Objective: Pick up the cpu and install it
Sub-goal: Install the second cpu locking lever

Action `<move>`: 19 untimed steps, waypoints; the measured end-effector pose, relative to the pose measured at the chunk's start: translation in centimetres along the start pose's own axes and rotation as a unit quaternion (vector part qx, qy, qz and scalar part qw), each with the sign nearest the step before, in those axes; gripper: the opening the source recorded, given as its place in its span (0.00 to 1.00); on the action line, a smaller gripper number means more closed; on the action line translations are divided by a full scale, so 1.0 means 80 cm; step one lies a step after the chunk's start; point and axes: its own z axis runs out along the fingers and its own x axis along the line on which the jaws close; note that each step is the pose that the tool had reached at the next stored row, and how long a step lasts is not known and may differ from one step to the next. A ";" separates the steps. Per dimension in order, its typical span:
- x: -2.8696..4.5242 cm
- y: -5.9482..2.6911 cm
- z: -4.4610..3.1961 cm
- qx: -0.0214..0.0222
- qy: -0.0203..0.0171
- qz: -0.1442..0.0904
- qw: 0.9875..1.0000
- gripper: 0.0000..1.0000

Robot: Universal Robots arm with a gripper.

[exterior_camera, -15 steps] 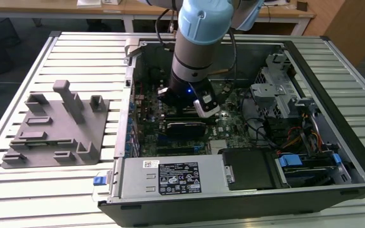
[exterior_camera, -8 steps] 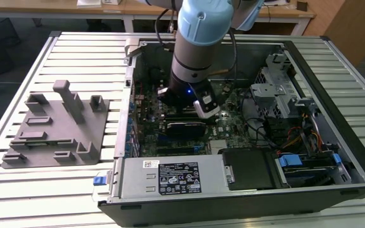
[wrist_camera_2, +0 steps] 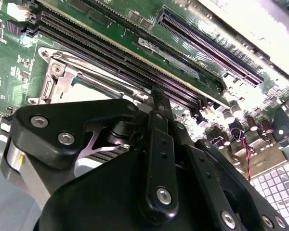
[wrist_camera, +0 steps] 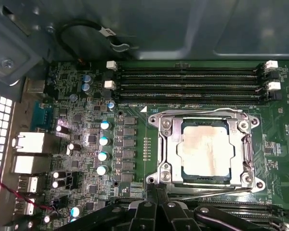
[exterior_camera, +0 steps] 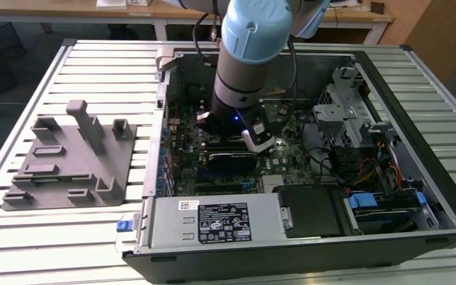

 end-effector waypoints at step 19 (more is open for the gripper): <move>0.0069 -0.007 0.0071 -0.037 -0.010 -0.008 0.999 0.11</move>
